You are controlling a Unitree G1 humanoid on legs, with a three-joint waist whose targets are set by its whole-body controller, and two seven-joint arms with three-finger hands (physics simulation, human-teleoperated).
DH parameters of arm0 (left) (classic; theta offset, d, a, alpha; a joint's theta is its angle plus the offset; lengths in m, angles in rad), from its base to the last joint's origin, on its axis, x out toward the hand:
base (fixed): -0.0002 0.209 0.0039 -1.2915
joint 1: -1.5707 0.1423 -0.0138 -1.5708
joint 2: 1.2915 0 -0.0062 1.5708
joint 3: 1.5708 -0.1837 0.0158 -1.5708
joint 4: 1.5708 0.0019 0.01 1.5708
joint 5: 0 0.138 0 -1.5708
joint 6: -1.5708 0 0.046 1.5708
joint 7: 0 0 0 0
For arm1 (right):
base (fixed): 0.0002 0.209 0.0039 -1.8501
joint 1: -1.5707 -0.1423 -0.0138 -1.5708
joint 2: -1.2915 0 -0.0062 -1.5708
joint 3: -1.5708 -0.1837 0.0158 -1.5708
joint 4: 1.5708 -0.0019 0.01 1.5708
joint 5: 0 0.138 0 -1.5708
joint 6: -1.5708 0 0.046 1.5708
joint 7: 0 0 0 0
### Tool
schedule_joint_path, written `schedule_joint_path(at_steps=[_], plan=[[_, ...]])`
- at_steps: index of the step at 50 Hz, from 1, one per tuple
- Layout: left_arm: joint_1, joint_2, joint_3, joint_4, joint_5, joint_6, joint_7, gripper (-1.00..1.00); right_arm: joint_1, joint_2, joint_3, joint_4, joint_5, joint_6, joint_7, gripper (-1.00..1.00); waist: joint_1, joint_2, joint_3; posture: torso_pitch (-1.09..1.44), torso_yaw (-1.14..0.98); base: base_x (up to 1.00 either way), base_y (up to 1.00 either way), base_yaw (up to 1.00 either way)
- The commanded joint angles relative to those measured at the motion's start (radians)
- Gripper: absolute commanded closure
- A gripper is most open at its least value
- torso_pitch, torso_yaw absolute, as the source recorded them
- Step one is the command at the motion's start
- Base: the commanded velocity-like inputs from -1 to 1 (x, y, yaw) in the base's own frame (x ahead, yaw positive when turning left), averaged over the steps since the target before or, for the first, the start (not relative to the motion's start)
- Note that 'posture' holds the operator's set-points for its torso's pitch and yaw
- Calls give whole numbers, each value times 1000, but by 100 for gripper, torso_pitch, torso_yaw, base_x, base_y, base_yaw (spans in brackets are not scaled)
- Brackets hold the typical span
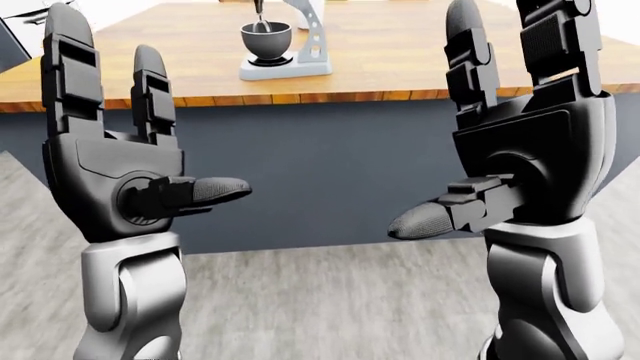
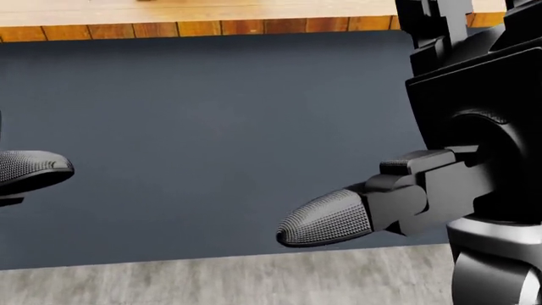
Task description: Open the stand mixer head.
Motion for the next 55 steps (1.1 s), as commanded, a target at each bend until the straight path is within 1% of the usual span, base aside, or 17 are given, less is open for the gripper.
schedule_joint_path(at_steps=[1, 6, 8, 10, 14, 16, 18, 23, 27, 30, 37, 39, 47, 48, 51, 52, 55], plan=[[-11, 2, -2, -26, -1, -18, -8, -100, -2, -1, -8, -14, 2, -19, 0, -100, -1, -7, 12, 0, 0, 0, 73, 0], [-7, 1, 0, -26, -2, -19, -10, -100, -3, -2, -4, -17, -1, -17, -2, -100, -9, 31, -25, 0, 0, 0, 27, 0], [-8, 2, 0, -26, -2, -19, -10, -100, 4, -3, 2, -12, -14, -20, 6, -100, -15, -54, -22, 0, 0, 0, 100, 0], [-7, 2, 0, -25, -1, -19, -10, -100, 7, 2, -1, -13, -15, -20, 9, -100, -16, -58, 7, 0, 0, 0, 44, 0], [-7, 1, -2, -27, 0, -20, -11, -100, 6, 3, -1, -19, -15, -19, 11, -100, -28, 69, -20, 0, 0, 0, 16, 0], [-5, 1, -1, -29, -1, -19, -11, -100, 7, 1, 3, -17, -21, -15, 13, -100, -9, -3, 4, 0, 0, -4, 100, 0], [-6, 2, 1, -27, -1, -20, -11, -100, 10, 5, 5, -18, -24, -19, 16, -100, -15, 3, -5, 0, 0, -2, 84, 0], [-4, 0, -2, -30, 1, -20, -11, -100, 19, 8, 6, -15, -14, -31, 20, -100, -18, 100, -41, 0, 0, 0, 12, 0], [1, 3, 4, -33, -3, -19, -13, -100, 48, 11, 38, -23, -47, -32, 65, -100, -22, 83, -51, 0, 0, 2, 0, 0], [1, 3, 5, -28, -2, -22, -14, -100, 50, 14, 38, -12, -72, -12, 73, -100, -41, 52, 40, 0, 0, 100, 0, 0], [-1, 8, 12, -27, -9, -23, -11, -100, 52, 41, 34, -22, -77, -16, 91, -100, -18, 49, -47, 0, 0, 13, 0, 0], [3, 6, 8, -28, -7, -24, -12, -100, 53, 29, 42, -23, -97, -11, 90, -100, -36, 36, 46, 0, 0, 100, 0, 0], [0, 8, 12, -27, -10, -23, -10, -100, 54, 42, 36, -24, -85, -9, 102, -100, -16, 48, -22, 0, 0, 22, 0, 0], [0, 8, 10, -26, -9, -24, -12, -100, 55, 39, 36, -21, -86, -11, 100, -100, -30, 37, 42, 0, 0, 100, 0, 0], [0, 8, 10, -25, -8, -25, -12, -100, 63, 28, 54, -5, -132, -17, 103, -100, -52, 34, 40, 0, 0, 67, 0, 0], [1, 7, 10, -25, -8, -25, -12, -100, 65, 30, 56, -4, -140, -15, 108, -100, -53, 45, -8, 0, 0, 0, 0, 0], [-1, 9, 13, -21, -9, -27, -14, -100, 62, 50, 41, -12, -107, -24, 115, -100, -30, 62, -19, 0, 0, 7, 0, 0]])
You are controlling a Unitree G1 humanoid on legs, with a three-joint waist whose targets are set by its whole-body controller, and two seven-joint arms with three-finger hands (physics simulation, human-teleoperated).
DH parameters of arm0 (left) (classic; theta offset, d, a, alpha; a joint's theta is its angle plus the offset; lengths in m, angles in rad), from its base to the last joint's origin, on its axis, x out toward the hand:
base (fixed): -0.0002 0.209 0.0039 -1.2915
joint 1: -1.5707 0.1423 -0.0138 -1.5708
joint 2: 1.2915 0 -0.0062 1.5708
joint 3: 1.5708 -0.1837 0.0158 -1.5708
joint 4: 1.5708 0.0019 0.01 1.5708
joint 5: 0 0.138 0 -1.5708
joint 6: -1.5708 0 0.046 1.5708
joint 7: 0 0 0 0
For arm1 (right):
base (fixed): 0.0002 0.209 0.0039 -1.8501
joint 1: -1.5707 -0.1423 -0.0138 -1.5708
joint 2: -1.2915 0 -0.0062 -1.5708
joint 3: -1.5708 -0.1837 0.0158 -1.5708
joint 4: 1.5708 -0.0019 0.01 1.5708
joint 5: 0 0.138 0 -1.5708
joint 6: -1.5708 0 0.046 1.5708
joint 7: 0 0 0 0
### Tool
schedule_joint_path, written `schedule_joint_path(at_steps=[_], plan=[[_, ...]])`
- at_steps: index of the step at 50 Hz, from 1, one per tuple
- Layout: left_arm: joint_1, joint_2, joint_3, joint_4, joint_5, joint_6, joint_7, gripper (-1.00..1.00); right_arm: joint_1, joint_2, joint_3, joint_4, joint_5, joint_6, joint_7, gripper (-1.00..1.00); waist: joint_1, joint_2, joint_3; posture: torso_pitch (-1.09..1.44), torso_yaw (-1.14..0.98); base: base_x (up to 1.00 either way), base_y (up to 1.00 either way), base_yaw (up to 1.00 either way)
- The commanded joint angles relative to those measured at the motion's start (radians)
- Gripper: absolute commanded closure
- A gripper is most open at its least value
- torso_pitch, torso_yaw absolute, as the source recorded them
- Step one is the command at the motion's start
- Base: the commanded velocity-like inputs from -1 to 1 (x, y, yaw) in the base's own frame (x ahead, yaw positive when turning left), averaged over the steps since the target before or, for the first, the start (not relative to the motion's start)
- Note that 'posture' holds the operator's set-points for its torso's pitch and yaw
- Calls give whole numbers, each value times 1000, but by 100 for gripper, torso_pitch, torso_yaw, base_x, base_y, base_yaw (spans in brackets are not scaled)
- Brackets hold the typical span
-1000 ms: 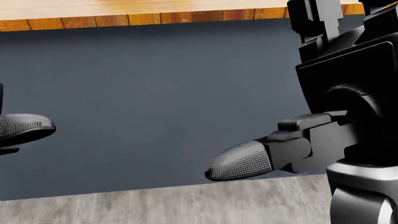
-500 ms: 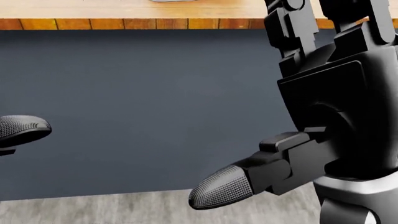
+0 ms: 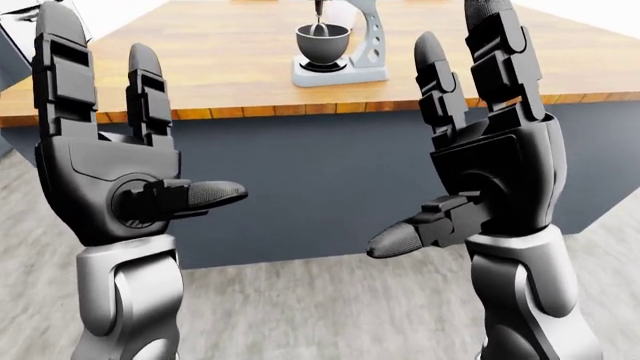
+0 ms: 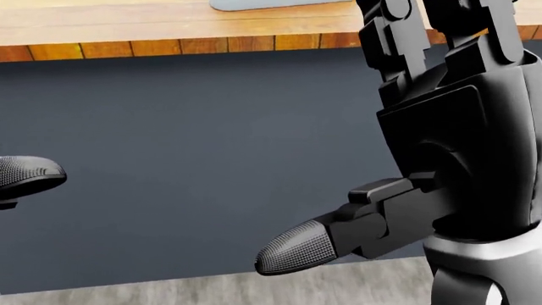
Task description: Open the stand mixer head.
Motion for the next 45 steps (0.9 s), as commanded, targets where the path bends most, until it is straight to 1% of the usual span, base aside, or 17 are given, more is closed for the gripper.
schedule_joint_path(at_steps=[1, 3, 4, 5, 10, 13, 16, 19, 25, 31, 33, 35, 40, 41, 42, 44, 45], plan=[[-13, 5, 7, -12, -2, -12, -4, -100, -20, -4, -12, -23, 20, -16, 1, -100, 4, 11, -29, 0, 0, 100, 0, 0], [-11, 6, 7, -13, -1, -14, -5, -100, -22, -11, -6, -18, 1, -5, -4, -100, -7, -5, 44, 0, 0, 100, 0, 0], [-11, 6, 7, -13, -1, -14, -5, -100, -18, -10, -1, -13, -11, -10, -5, -100, -10, -11, 44, 0, 0, 0, 0, 0], [-11, 7, 8, -15, -3, -12, -4, -100, -16, -10, 2, -13, -20, -7, -3, -100, -19, -1, -21, 0, 0, 0, 0, 0], [-11, 9, 9, -18, -4, -12, -3, -100, -20, 4, -12, -36, 26, -3, 2, -100, 0, 6, -52, 0, 0, 14, 0, 0], [-10, 8, 8, -19, -3, -12, -2, -100, -18, -7, -1, -32, 6, 19, -7, -100, 0, 13, 46, 0, 0, 83, 0, 0], [-9, 9, 10, -20, -3, -11, -2, -100, -13, -2, 2, -31, -2, 11, -3, -100, -14, 3, -51, 0, 0, 0, 0, 0], [-10, 8, 10, -18, -3, -13, -3, -100, -16, 0, -7, -41, 27, 10, -2, -100, -8, -31, 0, 0, 0, 47, 0, 0], [-9, 10, 13, -16, -4, -14, -3, -100, -11, 0, 5, -31, 1, 10, 2, -100, 6, -101, -22, 0, 0, 33, 0, 0], [-8, 9, 10, -17, -3, -14, -3, -100, -8, -7, 8, -32, 5, 6, -1, -100, 10, 18, 42, 0, 0, 45, 0, 0], [-8, 9, 11, -18, -4, -13, -2, -100, -8, -3, 9, -29, -5, 6, 2, -100, 9, 15, -47, 0, 0, 0, 0, 0], [-7, 9, 13, -16, -3, -15, -4, -100, -10, 1, 6, -28, -3, 8, 3, -100, 12, 47, -7, 0, 0, 0, 0, 0], [-6, 10, 14, -15, -4, -16, -5, -100, -13, 9, -6, -38, 30, -3, 1, -100, 16, 11, -34, 0, 0, 20, 0, 0], [-7, 10, 14, -14, -5, -16, -4, -100, -15, 7, -6, -38, 35, 2, -3, -100, 22, -11, 38, 0, 0, 100, 0, 0], [-8, 10, 13, -16, -6, -15, -3, -100, -15, 1, -1, -37, 26, -6, -4, -100, 25, -9, 46, 0, 0, 100, 0, 0], [-4, 9, 12, -16, -3, -17, -6, -100, -8, -6, 16, -31, -3, 7, 1, -100, 27, -22, 42, 0, 0, 48, 0, 0], [-4, 9, 12, -16, -3, -17, -6, -100, -7, -3, 18, -31, -10, 3, 5, -100, 24, -14, -13, 0, 0, 0, 0, 0]])
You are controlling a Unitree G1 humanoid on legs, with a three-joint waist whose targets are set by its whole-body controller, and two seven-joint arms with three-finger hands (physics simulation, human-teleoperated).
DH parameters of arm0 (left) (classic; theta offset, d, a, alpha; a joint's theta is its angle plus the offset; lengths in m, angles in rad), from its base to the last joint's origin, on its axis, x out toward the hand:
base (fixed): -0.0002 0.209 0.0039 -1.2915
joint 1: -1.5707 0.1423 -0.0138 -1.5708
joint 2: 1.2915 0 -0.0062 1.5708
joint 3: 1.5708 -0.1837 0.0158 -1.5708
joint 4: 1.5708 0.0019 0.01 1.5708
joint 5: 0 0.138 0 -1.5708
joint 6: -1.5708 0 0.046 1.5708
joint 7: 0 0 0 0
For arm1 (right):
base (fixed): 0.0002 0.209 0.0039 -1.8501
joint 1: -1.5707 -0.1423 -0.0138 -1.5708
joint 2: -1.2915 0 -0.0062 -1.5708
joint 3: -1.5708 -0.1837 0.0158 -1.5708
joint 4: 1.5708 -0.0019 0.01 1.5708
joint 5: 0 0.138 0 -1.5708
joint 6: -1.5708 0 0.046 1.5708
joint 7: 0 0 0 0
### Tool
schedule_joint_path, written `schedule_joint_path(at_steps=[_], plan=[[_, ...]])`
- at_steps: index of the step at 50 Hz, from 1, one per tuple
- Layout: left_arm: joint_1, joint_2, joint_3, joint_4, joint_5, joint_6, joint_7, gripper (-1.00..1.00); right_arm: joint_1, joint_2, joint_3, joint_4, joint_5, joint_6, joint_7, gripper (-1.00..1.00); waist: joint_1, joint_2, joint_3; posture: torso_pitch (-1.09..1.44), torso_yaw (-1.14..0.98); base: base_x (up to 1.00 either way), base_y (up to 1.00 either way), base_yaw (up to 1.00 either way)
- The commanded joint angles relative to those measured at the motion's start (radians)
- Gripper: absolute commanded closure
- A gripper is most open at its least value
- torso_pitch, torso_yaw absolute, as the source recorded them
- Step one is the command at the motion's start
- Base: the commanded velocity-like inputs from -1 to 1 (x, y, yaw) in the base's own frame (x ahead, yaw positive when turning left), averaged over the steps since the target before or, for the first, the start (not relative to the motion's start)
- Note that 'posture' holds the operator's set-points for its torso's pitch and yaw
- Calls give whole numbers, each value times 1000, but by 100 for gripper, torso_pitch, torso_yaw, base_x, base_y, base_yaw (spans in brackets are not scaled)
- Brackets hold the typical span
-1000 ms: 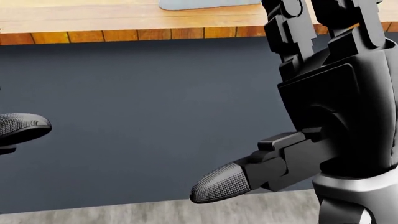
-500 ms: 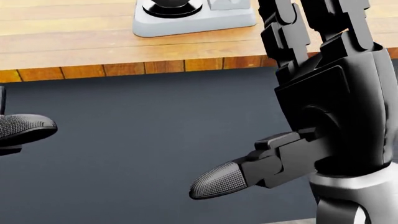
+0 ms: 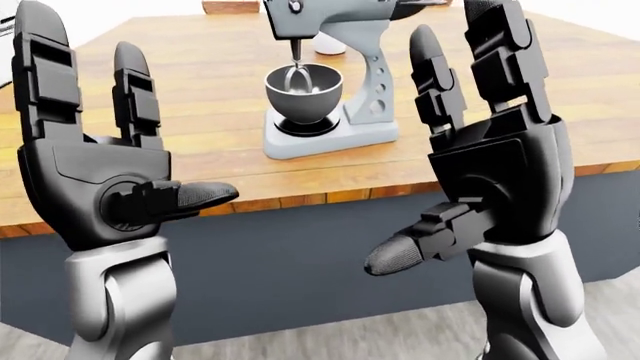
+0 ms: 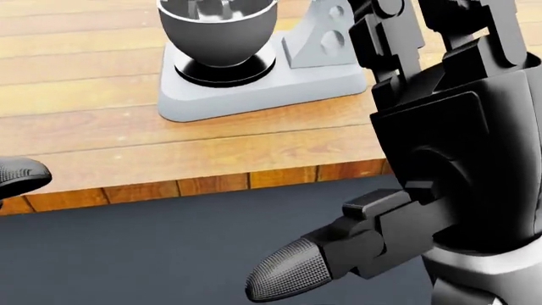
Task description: Open the stand mixer head.
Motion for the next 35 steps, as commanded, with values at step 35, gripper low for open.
schedule_joint_path(at_steps=[35], plan=[[-10, 4, 0, 14, -1, -23, -9, -100, -6, 13, -8, 12, -9, -1, 0, -100, -13, -6, -38, -1, 0, 7, 0, 0]])
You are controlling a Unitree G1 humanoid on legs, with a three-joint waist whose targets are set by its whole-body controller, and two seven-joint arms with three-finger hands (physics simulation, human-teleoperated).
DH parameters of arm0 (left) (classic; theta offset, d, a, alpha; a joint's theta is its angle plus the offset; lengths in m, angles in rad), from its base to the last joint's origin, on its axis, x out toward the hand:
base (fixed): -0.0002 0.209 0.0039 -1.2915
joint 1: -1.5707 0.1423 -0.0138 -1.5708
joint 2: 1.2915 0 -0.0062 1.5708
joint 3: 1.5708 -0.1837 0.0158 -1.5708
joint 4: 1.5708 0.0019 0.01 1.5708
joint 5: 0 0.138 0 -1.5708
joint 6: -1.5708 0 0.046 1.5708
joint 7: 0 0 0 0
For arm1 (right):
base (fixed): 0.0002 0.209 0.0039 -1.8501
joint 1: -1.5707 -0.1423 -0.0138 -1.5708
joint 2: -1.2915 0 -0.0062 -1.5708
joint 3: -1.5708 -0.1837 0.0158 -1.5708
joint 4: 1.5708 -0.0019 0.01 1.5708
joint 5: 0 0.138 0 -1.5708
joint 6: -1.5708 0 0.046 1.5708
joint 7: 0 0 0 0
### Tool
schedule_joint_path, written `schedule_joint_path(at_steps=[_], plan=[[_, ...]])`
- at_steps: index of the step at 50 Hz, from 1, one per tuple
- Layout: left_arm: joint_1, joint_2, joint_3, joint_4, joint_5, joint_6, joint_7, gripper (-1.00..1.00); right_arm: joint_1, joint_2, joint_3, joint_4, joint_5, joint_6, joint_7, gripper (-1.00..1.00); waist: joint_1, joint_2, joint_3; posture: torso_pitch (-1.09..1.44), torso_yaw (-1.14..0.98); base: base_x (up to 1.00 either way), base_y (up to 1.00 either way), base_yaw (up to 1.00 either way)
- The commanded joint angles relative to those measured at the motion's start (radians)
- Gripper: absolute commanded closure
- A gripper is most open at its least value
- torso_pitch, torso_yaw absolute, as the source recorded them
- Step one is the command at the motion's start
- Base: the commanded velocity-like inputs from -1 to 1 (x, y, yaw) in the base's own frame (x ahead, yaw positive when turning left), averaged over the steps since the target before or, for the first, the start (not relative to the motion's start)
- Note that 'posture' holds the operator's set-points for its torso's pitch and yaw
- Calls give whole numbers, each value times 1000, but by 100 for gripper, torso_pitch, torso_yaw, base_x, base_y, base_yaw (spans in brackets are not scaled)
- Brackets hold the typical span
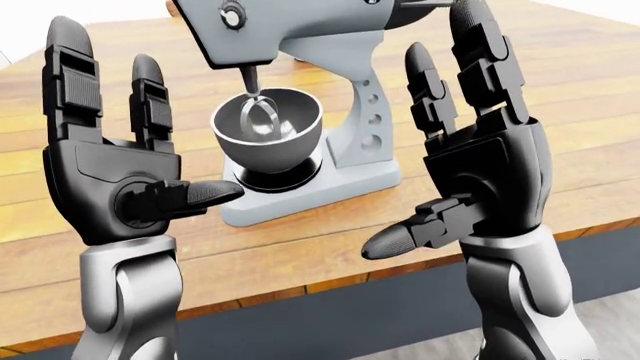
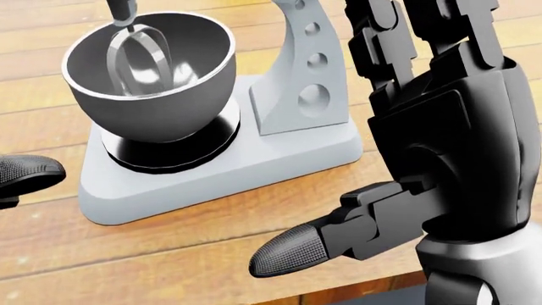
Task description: Open the stand mixer head.
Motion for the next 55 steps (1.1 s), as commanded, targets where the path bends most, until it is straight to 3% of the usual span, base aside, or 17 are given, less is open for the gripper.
schedule_joint_path(at_steps=[1, 16, 32, 39, 44, 55], plan=[[-20, 9, 14, -20, 6, -28, 0, -100, -18, 2, 4, -27, 4, -23, 3, -100, 1, -3, -25, -2, 0, 0, 0, 0], [-19, 15, 20, -21, -5, -35, 7, -100, -17, 6, 12, -31, 0, -16, 5, -100, -4, 1, -119, -17, 0, 0, 0, 0], [-18, 16, 19, -24, 0, -34, 4, -100, -10, 8, 8, -31, 8, -23, 2, -100, 1, 5, -257, -33, 0, 0, 0, 0], [-18, 18, 19, -33, 0, -30, 5, -100, -8, 6, 8, -37, 10, -22, 0, -100, 7, 2, -303, -40, 0, 0, 0, 0], [-20, 16, 21, -35, 2, -37, 11, -100, -5, 5, 5, -39, 13, -23, 0, -100, 11, 1, -321, -42, 0, 0, 0, 0], [-23, 21, 25, -42, -4, -33, 16, -100, -12, 1, 2, -42, 17, -15, -5, -100, 16, 0, -324, -42, 0, 0, 0, 0]])
